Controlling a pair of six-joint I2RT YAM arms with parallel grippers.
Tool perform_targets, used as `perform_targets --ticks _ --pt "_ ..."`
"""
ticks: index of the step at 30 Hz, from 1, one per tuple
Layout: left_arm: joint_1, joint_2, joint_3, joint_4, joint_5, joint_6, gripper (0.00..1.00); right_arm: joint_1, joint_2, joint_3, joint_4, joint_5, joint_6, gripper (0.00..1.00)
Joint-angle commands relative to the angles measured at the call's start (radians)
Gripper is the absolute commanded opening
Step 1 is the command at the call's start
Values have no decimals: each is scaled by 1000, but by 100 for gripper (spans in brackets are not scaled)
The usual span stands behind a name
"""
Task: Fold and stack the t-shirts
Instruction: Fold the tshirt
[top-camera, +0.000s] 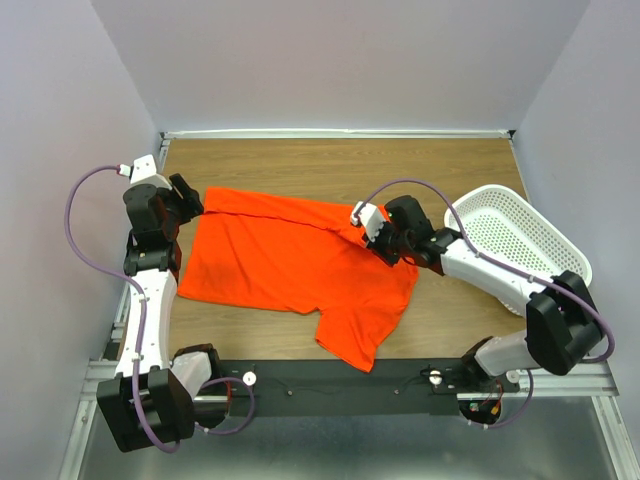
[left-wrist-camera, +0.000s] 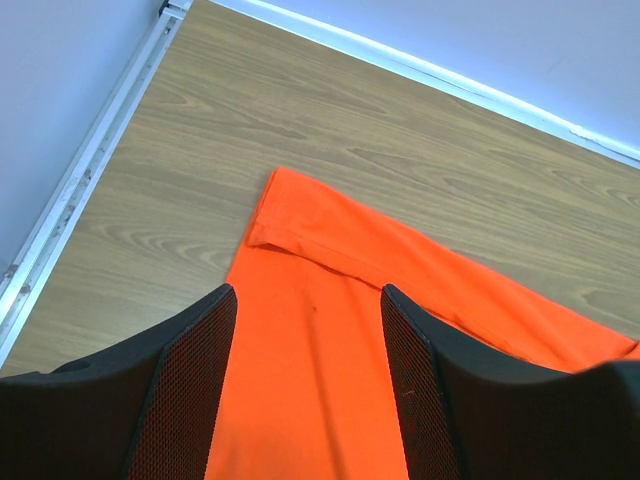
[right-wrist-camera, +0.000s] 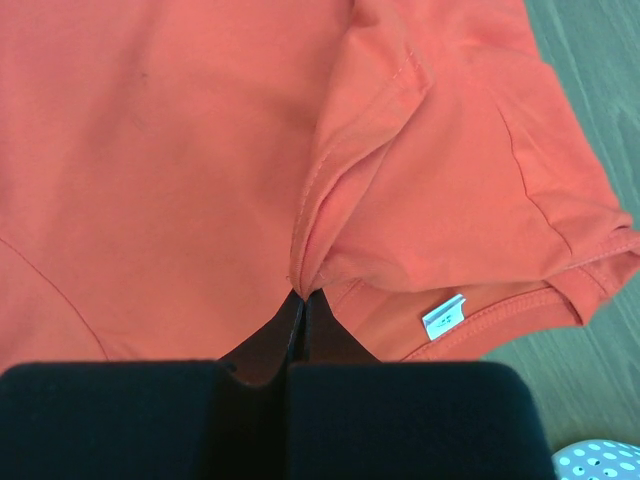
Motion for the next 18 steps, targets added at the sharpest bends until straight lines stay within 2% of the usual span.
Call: perform_targets --ticks 1,11,13,15,16,18 --pt "-10 -9 -4 21 22 10 68 11 13 10 -11 27 -14 1" --pt "-8 -8 -7 21 25 8 68 17 17 6 -14 33 -21 1" --pt "-10 -9 -7 21 25 10 68 19 11 0 -20 36 -30 4" --pt "-10 -9 -7 21 28 11 68 19 -22 -17 -48 33 -70 16" --pt "-10 -9 -6 22 28 10 68 19 -44 -30 -59 33 -87 39" --pt "-8 -8 -7 21 31 10 68 19 -125 -63 -68 65 -121 64"
